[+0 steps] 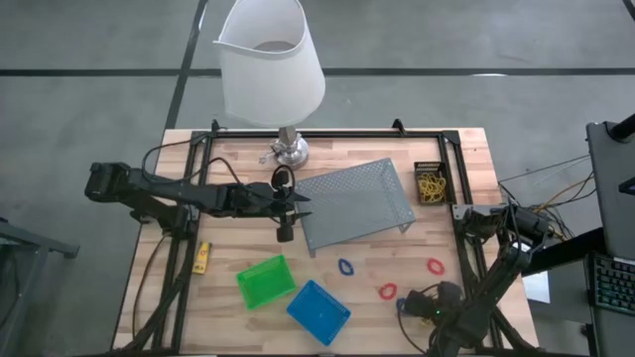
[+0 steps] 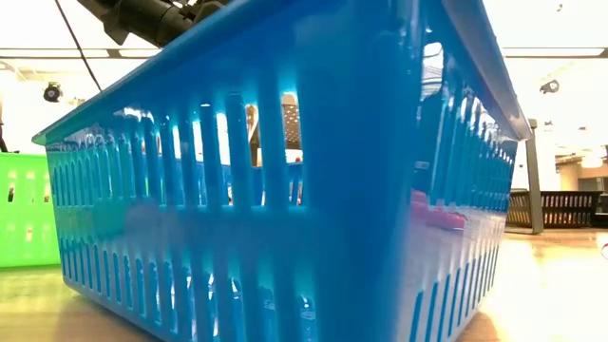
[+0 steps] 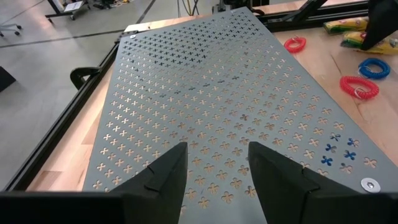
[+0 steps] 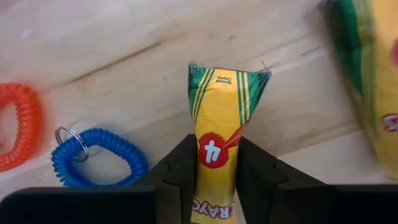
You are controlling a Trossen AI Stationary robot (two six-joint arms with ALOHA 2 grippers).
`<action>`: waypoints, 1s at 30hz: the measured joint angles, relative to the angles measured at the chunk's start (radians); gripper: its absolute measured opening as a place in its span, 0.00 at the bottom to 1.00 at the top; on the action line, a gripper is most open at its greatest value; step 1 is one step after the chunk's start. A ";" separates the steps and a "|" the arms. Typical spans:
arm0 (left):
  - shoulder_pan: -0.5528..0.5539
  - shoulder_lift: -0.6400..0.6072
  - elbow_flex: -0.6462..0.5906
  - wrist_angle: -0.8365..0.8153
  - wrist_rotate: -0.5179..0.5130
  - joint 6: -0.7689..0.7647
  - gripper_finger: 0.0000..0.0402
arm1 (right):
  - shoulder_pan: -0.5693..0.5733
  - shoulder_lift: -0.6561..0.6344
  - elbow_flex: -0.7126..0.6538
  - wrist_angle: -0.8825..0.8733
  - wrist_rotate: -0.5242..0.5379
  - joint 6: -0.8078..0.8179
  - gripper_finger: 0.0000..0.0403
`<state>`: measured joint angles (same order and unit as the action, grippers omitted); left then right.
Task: Pick & Place Office Desk Supplies
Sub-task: Put the crayon box into the blue basket
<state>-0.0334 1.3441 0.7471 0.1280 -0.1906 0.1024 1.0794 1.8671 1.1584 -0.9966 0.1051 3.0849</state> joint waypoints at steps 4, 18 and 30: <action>0.000 0.000 0.000 0.000 0.000 0.000 0.43 | 0.000 0.000 0.054 -0.105 0.031 -0.053 0.24; 0.000 0.000 0.000 0.000 0.000 0.000 0.43 | 0.000 -0.001 0.218 -0.365 0.463 -0.573 0.28; 0.000 0.000 0.000 0.000 0.000 0.000 0.44 | -0.020 -0.004 0.222 -0.350 0.904 -0.817 0.27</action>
<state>-0.0333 1.3441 0.7467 0.1280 -0.1908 0.1028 1.0594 1.8633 1.3800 -1.3467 1.0087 2.2681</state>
